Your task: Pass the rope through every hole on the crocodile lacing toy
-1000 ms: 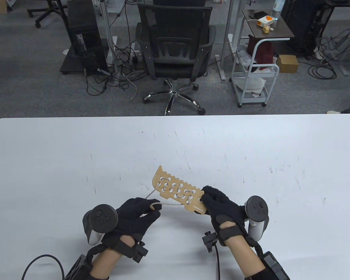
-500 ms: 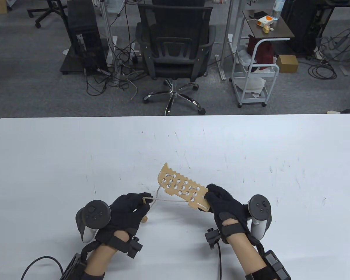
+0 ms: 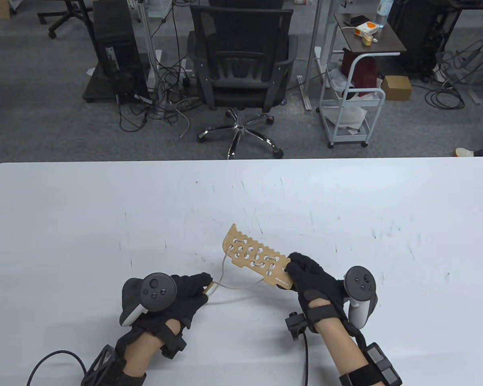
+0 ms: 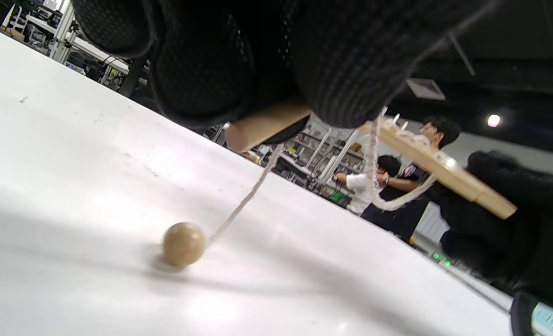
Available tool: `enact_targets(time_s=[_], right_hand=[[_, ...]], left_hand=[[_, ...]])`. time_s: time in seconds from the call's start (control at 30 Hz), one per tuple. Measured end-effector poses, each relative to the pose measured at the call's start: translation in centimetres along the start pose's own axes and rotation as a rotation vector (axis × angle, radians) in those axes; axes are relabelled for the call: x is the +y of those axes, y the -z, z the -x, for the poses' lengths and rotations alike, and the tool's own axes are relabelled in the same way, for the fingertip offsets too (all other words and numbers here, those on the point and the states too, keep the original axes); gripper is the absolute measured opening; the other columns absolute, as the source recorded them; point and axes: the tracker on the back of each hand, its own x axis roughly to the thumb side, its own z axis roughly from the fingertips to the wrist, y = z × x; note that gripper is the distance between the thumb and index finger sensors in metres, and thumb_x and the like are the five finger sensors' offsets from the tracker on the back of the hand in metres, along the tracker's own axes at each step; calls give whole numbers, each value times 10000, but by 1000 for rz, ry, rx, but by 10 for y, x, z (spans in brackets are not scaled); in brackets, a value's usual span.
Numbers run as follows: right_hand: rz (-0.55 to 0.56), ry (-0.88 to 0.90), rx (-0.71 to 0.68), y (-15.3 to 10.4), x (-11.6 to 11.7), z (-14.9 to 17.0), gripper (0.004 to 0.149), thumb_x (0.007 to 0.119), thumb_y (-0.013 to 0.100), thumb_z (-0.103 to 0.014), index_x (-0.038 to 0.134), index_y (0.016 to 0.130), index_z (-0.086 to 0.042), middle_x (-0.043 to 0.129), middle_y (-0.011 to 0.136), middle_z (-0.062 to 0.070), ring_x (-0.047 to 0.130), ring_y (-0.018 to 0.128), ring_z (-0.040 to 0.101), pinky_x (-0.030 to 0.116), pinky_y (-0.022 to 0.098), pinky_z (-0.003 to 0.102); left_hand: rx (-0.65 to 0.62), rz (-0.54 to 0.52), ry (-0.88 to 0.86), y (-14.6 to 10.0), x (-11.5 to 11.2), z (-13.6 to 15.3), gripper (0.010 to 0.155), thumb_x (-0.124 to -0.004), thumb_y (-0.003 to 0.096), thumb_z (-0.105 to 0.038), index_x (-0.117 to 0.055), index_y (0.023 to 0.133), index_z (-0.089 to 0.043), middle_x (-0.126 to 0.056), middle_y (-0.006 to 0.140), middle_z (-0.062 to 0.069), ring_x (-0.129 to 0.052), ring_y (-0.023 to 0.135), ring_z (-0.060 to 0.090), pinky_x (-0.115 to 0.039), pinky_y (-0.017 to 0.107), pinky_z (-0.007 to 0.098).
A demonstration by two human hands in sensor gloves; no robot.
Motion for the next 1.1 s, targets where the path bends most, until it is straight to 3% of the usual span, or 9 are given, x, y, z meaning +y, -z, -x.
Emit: enact_targets(time_s=[0.4, 0.83, 1.1], right_hand=[[-23, -47, -15, 1, 5, -1, 512, 855, 460, -346, 760, 872, -57, 1028, 690, 94, 1106, 439, 196, 855, 414, 407], [-65, -61, -38, -4, 15, -3, 510, 855, 459, -346, 765, 867, -55, 1030, 685, 93, 1107, 434, 195, 858, 408, 405], [-69, -64, -43, -4, 17, -3, 511, 855, 458, -347, 765, 867, -54, 1031, 684, 93, 1108, 432, 195, 858, 408, 406]], left_hand=[[45, 300, 271, 8, -35, -1, 470, -945, 387, -321, -906, 855, -309, -997, 735, 17, -949, 626, 242, -649, 703, 538], [38, 332, 443, 10, -48, -11, 446, -967, 376, -325, -925, 820, -327, -995, 718, 5, -950, 614, 230, -648, 706, 533], [35, 325, 455, 10, -48, -12, 432, -979, 373, -339, -934, 802, -333, -1001, 705, -8, -955, 609, 222, -654, 704, 529]])
